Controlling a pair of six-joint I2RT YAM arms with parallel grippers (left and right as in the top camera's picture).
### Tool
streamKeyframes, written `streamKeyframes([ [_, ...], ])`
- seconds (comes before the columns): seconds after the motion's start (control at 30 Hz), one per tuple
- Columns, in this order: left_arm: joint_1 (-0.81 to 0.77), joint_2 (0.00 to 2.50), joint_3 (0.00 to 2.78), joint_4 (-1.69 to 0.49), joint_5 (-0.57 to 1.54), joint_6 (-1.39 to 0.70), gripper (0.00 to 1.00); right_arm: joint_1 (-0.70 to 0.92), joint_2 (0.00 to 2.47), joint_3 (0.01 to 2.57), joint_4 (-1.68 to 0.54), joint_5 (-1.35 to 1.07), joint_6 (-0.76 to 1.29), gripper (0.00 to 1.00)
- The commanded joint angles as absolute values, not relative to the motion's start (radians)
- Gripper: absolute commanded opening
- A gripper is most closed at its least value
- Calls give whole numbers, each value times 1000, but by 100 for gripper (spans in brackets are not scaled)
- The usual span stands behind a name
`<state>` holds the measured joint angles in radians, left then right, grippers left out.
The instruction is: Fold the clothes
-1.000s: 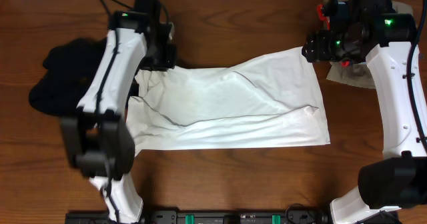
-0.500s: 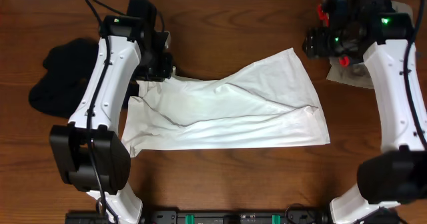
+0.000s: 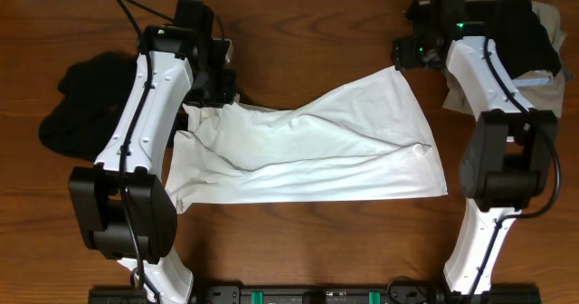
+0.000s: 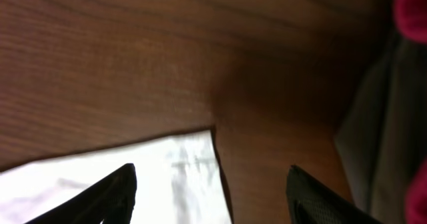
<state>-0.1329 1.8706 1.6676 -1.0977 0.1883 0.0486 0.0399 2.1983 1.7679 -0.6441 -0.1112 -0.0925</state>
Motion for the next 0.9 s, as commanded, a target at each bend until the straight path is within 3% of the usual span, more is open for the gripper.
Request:
streamKeyframes([
  [0.0,-135,1880,1666,-1093,194,36,6,71,2233,1765,-629,-97,-130,69],
  [0.67,-135,1880,1666,-1087,194,36,6,137,2376,1765,-620,22,-109,59],
  [0.73,-135,1880,1666,-1087,194,36,6,140,2378,1765,-624,23,-104,47],
  [0.87,-135,1880,1666,-1079,194,36,6,140,2376,1766,-622,27,-72,15],
])
